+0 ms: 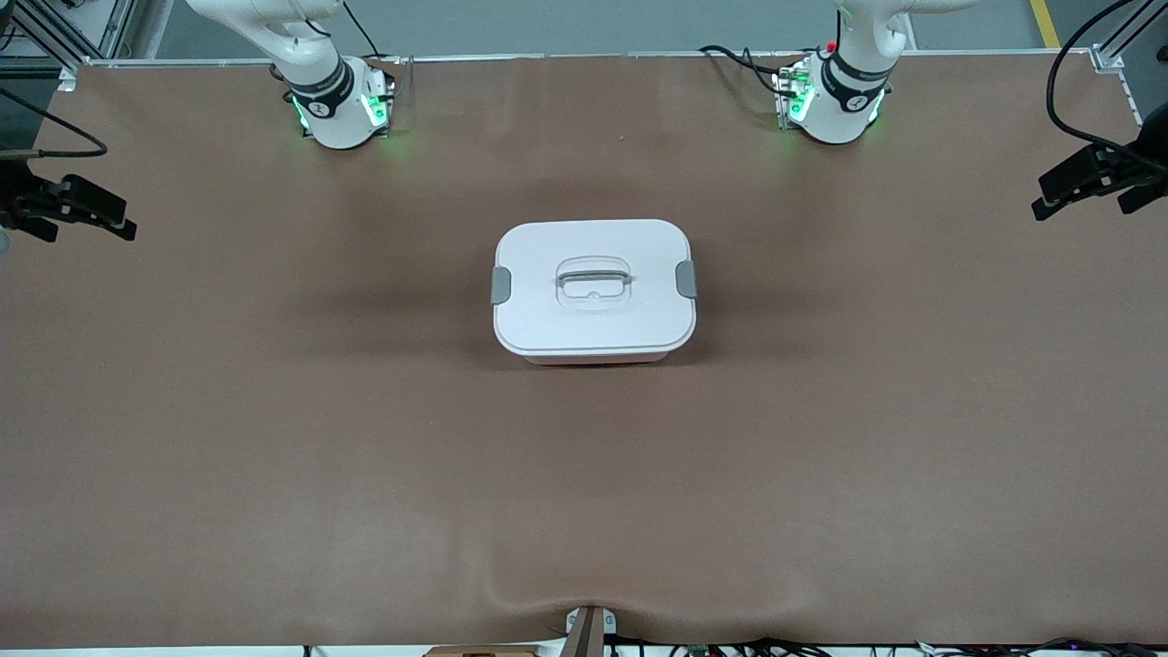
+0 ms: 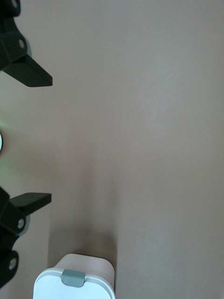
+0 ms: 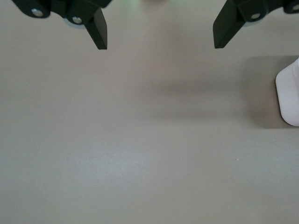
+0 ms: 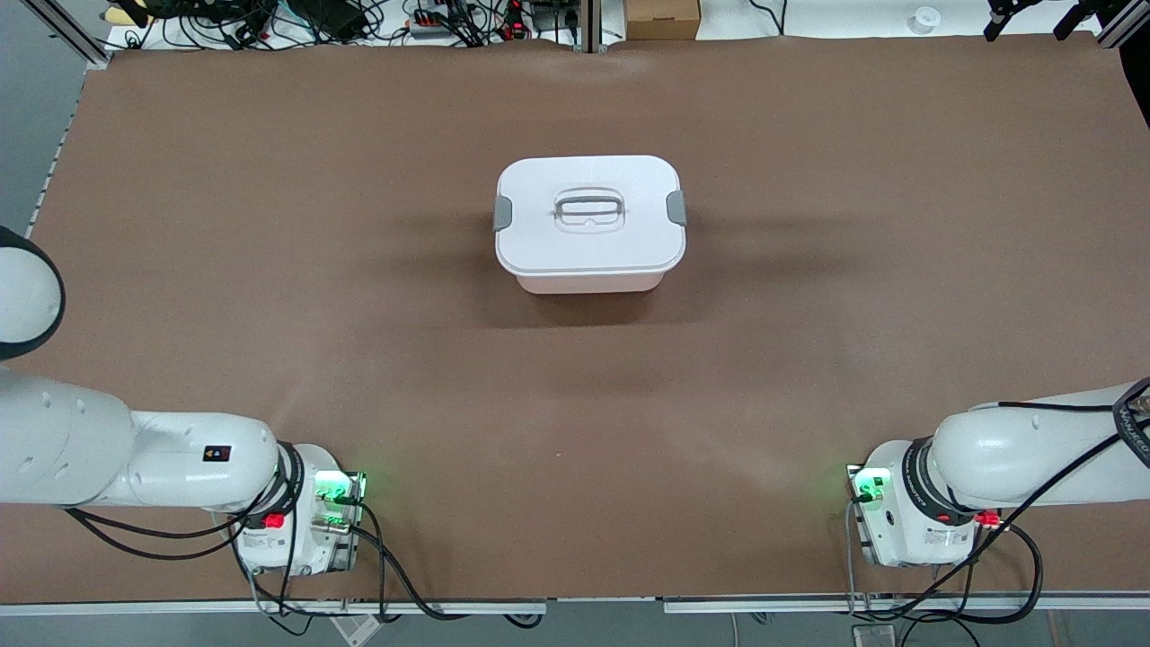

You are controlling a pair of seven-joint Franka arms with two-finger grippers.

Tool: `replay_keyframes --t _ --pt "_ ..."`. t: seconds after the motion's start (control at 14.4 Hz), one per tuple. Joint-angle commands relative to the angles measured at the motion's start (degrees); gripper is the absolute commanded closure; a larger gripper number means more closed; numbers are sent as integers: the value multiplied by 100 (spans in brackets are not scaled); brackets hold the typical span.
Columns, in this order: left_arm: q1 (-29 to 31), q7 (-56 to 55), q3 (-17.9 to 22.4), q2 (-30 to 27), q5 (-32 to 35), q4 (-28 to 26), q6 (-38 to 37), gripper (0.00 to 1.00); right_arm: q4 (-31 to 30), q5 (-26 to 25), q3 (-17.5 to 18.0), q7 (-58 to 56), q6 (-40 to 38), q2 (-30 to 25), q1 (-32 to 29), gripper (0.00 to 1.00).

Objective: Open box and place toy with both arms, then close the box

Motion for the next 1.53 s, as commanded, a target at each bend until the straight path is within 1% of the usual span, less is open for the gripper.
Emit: replay_keyframes --t 0.0,0.49,1.46 --pt "-21 37 -7 -61 -24 -52 68 0 129 -51 21 0 -79 67 -14 0" --pt "-4 2 -7 27 -147 -44 68 0 129 -51 21 0 -79 67 -14 0" --pt "-47 -7 -25 115 -138 -17 77 0 129 -51 21 8 -79 67 -14 0"
